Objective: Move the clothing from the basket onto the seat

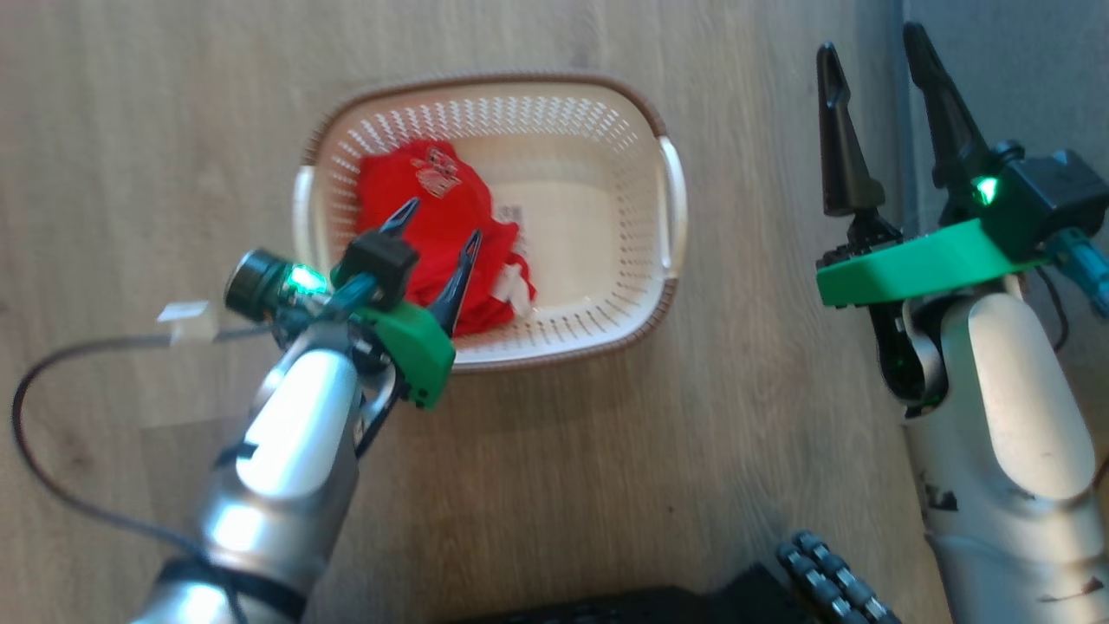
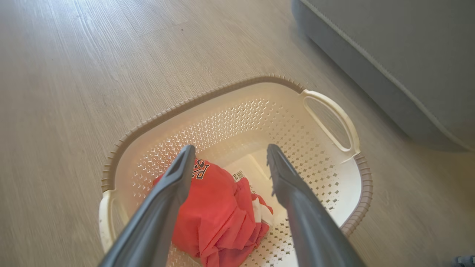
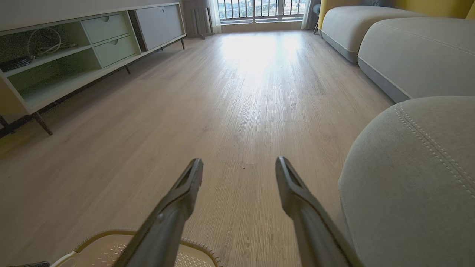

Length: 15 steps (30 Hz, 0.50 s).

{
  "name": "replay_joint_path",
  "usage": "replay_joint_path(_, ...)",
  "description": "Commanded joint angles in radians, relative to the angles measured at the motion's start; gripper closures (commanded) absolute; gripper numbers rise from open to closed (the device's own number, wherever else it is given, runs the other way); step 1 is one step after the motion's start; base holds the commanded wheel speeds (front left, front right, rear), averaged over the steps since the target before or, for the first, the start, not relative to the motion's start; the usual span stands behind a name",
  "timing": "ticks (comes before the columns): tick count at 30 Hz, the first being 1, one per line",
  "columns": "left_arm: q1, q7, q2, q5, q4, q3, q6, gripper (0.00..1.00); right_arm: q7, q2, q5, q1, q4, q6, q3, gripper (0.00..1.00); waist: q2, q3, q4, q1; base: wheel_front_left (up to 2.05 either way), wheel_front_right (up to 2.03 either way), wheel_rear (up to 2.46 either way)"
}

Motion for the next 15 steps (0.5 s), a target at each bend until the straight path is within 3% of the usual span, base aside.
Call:
replay_joint_path(1, -0.031, -0.005, 0.025, 0.019, 0.023, 0.007, -0.001, 0.00, -0.009, 0.016, 0.011, -0.008, -0.038, 0.000, 0.024, 0.00, 0.0001, 0.048, -0.044, -0.0003, 0.00, 0.00, 0.00)
replay_joint_path(8, -0.237, 0.065, 0.040, 0.125, 0.291, -0.102, 0.001, 0.00, -0.009, 0.016, 0.065, -0.036, -0.052, 0.000, 0.052, 0.00, 0.0001, 0.126, -0.117, -0.0003, 0.00, 0.00, 0.00)
replay_joint_path(15, -0.362, 0.190, 0.056, 0.233, 0.461, -0.200, 0.039, 0.00, -0.009, 0.016, 0.115, -0.049, -0.067, 0.000, 0.072, 0.00, 0.0001, 0.196, -0.185, -0.0003, 0.00, 0.00, 0.00)
